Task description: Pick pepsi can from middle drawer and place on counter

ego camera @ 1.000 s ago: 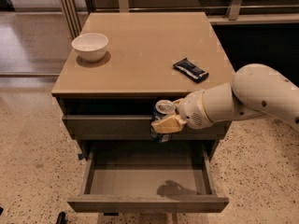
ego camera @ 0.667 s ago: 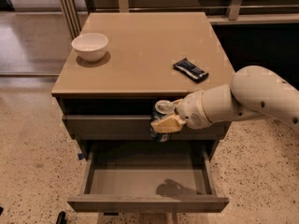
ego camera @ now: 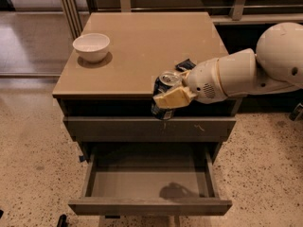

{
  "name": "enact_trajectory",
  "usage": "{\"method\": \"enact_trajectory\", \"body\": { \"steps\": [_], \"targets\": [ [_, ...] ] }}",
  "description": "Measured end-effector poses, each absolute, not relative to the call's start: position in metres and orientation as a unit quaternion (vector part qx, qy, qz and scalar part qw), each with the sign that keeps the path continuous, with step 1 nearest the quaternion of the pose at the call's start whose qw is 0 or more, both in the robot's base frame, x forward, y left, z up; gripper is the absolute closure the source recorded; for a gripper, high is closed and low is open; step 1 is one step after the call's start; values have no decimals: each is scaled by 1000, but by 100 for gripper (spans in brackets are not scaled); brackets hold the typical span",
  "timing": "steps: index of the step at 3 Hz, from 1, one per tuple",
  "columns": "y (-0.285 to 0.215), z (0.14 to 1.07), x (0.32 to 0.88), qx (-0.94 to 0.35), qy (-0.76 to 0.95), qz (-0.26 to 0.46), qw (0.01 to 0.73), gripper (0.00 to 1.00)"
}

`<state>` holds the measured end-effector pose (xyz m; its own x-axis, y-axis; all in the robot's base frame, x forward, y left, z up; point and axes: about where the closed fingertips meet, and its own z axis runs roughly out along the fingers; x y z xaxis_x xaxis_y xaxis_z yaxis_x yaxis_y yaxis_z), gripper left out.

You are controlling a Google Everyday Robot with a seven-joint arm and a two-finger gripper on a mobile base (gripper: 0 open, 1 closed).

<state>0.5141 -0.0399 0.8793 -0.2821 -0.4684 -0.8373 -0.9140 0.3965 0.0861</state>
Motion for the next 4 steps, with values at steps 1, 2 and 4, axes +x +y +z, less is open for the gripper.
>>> {"method": "enact_trajectory", "body": {
  "steps": [1, 2, 4],
  "targets": [
    [-40, 879, 518, -462, 747, 290, 380, 100],
    [-40, 880, 534, -454, 757, 272, 384, 100],
    [-45, 894, 611, -448, 777, 228, 378, 100]
  ]
}}
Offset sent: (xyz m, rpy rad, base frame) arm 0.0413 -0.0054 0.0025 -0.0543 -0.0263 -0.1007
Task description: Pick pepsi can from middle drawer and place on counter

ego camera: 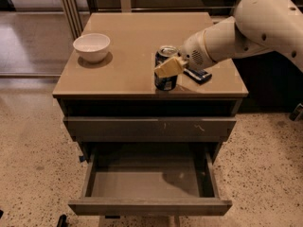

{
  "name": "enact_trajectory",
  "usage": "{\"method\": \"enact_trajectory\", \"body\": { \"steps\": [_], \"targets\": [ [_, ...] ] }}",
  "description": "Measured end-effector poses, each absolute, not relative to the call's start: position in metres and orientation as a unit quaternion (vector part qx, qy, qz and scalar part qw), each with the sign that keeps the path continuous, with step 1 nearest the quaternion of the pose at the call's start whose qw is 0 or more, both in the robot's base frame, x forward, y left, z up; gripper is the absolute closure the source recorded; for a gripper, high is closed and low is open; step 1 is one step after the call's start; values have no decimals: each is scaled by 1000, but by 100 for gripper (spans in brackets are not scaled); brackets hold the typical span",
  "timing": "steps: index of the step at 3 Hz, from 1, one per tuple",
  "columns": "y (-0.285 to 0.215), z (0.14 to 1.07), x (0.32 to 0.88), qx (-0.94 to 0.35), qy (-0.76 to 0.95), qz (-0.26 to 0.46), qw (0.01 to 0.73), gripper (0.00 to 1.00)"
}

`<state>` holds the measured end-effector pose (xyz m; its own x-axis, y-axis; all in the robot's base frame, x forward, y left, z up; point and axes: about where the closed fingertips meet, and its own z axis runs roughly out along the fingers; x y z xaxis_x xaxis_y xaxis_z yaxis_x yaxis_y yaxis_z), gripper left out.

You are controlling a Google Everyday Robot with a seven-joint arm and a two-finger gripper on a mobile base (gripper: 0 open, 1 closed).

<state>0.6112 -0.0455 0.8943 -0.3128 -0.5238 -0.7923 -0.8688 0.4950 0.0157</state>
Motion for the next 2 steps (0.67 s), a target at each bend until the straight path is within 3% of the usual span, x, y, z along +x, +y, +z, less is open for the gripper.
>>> {"method": "enact_trajectory", "body": {
  "steps": [2],
  "targets": [
    [-40, 891, 666, -449, 775, 219, 387, 100]
  ]
}}
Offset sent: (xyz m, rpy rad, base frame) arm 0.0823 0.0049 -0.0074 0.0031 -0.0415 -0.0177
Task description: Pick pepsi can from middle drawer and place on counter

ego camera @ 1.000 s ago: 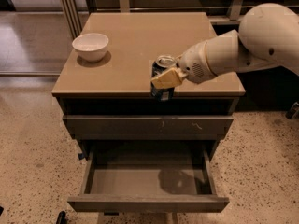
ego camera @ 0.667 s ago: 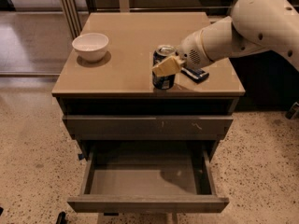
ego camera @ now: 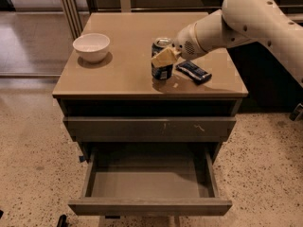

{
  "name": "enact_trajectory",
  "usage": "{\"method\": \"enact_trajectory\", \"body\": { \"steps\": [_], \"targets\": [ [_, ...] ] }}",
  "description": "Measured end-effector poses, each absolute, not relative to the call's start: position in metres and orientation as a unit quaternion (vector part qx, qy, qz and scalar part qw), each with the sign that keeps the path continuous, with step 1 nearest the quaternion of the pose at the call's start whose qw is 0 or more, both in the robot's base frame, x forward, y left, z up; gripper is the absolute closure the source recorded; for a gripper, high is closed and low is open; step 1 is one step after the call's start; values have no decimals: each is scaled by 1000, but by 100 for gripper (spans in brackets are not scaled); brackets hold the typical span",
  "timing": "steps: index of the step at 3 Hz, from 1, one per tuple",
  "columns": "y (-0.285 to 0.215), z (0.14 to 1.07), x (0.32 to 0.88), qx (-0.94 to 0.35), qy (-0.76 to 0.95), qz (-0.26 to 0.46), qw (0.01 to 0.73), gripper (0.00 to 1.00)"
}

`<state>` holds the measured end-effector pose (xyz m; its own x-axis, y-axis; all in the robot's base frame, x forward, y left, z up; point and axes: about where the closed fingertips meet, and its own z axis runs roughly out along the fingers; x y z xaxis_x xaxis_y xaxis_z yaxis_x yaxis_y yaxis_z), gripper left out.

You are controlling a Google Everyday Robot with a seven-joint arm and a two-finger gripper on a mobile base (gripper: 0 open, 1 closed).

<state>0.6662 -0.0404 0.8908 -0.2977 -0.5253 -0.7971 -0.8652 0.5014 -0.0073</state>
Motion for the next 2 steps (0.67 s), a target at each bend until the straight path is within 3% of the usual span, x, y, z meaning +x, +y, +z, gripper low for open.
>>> {"method": "enact_trajectory", "body": {
  "steps": [2],
  "targets": [
    [-33, 871, 684, -447, 778, 228, 378, 100]
  ]
}}
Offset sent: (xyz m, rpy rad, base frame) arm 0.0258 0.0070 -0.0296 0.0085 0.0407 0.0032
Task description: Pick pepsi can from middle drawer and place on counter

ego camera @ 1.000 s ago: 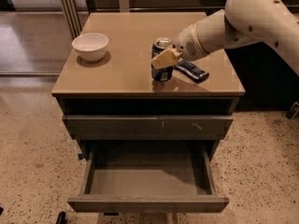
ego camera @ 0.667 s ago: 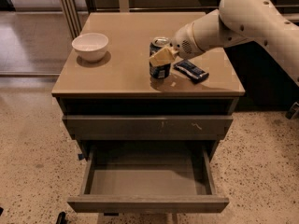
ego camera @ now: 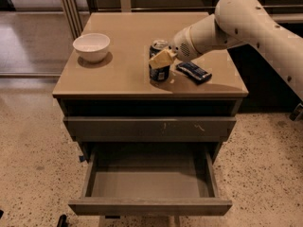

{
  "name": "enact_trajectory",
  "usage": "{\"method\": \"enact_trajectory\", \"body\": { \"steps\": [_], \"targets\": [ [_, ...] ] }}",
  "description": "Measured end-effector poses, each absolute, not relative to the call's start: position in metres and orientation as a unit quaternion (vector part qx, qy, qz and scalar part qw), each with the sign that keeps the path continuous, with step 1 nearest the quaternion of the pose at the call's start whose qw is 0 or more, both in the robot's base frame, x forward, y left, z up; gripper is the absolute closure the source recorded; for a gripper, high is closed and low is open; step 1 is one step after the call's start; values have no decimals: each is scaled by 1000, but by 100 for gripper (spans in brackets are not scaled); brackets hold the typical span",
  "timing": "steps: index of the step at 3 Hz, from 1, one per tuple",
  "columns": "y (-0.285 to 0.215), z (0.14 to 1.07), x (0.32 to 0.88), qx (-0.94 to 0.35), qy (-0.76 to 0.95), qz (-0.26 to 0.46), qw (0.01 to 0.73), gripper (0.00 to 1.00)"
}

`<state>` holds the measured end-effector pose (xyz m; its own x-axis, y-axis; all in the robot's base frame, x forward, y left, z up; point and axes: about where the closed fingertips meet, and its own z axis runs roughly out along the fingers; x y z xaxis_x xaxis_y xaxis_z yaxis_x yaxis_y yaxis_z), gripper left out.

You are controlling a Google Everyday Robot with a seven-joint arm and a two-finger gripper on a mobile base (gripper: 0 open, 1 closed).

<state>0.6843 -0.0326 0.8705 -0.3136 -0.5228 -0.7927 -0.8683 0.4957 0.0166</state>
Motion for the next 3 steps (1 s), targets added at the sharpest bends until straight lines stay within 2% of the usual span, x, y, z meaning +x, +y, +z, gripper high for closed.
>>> {"method": "enact_trajectory", "body": {
  "steps": [1, 2, 3],
  "targets": [
    [-32, 870, 685, -447, 778, 229, 378, 84],
    [-32, 870, 685, -447, 778, 229, 378, 60],
    [-32, 870, 685, -447, 778, 229, 378, 29]
  ]
}}
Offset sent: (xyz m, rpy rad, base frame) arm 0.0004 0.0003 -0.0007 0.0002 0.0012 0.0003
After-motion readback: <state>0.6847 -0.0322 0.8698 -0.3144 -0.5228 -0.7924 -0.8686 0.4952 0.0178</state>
